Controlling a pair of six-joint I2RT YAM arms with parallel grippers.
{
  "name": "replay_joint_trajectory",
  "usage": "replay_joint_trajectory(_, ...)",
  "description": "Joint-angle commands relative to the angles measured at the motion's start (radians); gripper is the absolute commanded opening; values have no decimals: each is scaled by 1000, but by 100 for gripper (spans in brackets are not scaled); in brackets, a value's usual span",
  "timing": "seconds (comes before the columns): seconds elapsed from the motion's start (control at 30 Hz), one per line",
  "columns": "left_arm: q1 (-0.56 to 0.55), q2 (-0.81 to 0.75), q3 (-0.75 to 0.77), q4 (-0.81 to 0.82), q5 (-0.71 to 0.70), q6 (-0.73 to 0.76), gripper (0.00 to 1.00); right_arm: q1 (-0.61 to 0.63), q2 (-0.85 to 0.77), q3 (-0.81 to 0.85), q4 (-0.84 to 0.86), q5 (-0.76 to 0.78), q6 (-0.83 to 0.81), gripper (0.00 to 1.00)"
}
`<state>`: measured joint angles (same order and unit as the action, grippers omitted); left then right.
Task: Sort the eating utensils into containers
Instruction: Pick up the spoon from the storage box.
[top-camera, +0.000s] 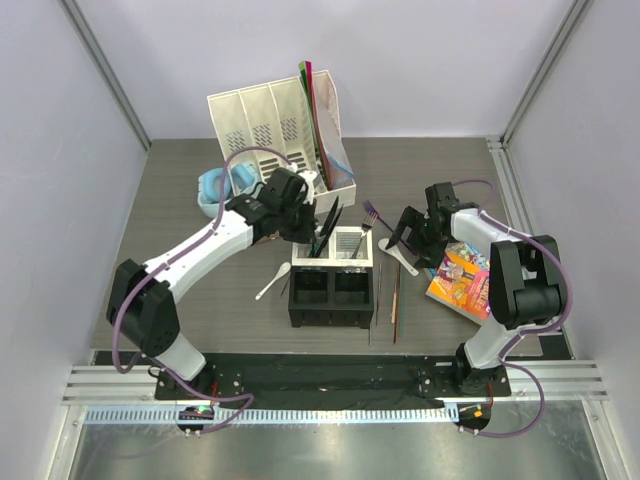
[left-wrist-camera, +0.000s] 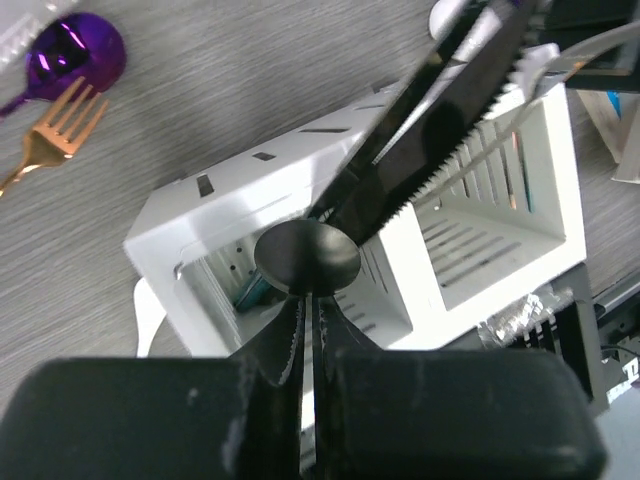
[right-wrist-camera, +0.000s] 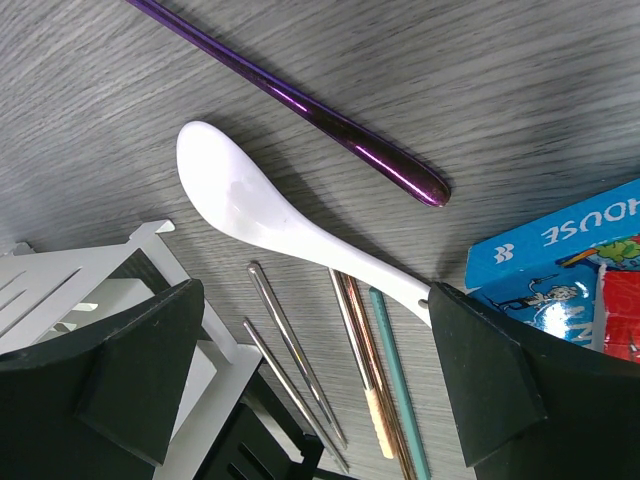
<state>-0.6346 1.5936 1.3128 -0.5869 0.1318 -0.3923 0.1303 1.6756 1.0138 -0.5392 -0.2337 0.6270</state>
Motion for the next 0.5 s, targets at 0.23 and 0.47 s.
replay_joint_trajectory(0.23,1,-149,187,-180,6,79,0,-8,-4,40,-11,34,-26,99)
replay_joint_trajectory(0.47,0,-211,210,-300,60,109,0,-8,-4,49,-33,42,-36,100)
